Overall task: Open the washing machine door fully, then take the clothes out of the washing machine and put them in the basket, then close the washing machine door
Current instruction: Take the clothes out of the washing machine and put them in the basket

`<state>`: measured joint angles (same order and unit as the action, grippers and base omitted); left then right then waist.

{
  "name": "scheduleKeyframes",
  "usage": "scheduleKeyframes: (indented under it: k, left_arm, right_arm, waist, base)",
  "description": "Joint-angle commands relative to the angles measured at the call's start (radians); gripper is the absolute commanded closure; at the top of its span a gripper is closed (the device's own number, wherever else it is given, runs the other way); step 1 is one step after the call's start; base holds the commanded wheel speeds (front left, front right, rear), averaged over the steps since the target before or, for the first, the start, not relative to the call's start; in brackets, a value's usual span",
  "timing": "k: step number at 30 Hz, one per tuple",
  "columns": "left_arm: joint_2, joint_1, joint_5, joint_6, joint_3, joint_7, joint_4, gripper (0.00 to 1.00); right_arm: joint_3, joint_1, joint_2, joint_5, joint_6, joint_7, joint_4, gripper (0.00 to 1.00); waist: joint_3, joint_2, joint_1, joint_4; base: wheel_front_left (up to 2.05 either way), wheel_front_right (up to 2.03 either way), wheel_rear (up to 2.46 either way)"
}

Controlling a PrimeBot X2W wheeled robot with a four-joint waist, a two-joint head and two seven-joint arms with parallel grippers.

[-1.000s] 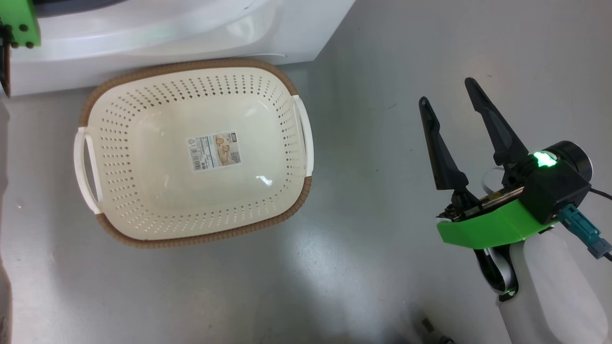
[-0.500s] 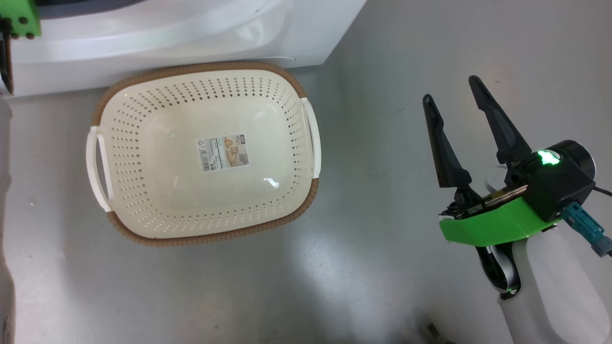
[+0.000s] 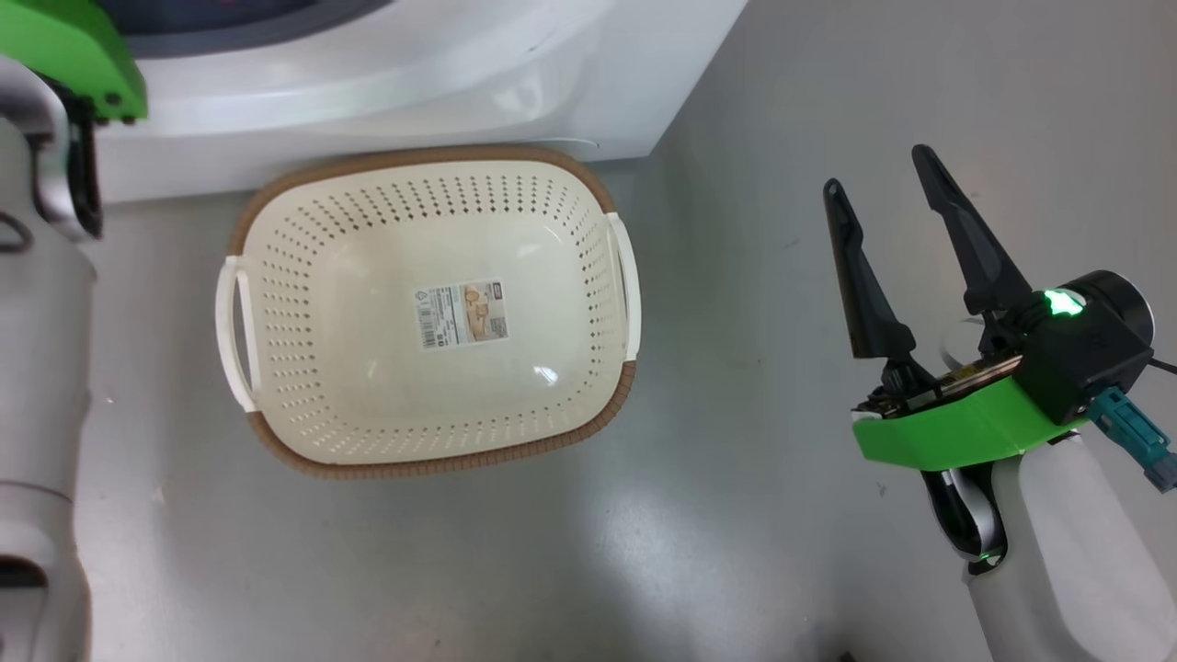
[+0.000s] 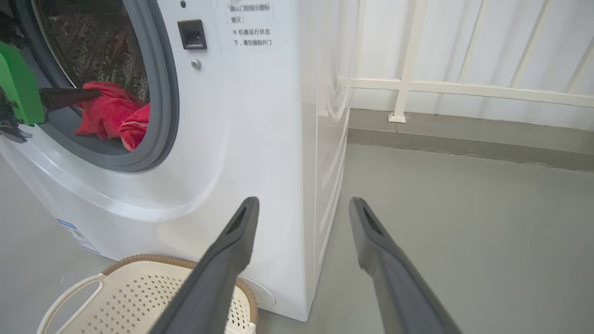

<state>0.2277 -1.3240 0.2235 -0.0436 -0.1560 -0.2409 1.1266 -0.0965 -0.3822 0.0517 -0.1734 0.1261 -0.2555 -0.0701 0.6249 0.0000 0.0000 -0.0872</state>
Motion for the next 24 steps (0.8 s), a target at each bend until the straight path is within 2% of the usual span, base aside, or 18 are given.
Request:
scheduleKeyframes:
  k: [1,13,24]
  left_arm:
    - [0.039,0.031,0.014,0.006,0.019,-0.014,-0.044,1.0]
    - [0.015,0.325,0.037,0.018,0.082,-0.021,-0.429,1.0]
    - [-0.031,0.581,0.022,0.012,0.113,-0.021,-0.663,1.0]
  right_arm:
    - [-0.013,0.019,-0.001,0.011,0.005,-0.006,0.022,0.0]
    - [0.007,0.066,-0.001,0.027,0.005,-0.006,0.021,0.0]
    - [0.003,0.109,-0.001,0.02,0.005,-0.006,0.009,0.0]
  waist:
    - [-0.017,0.0,0.0,0.011]
    - [-0.113,0.0,0.0,0.04]
    - [-0.212,0.0,0.0,0.047]
  base:
    - [0.0,0.0,0.0]
    - [0.0,0.0,0.0]
    - [0.0,0.0,0.0]
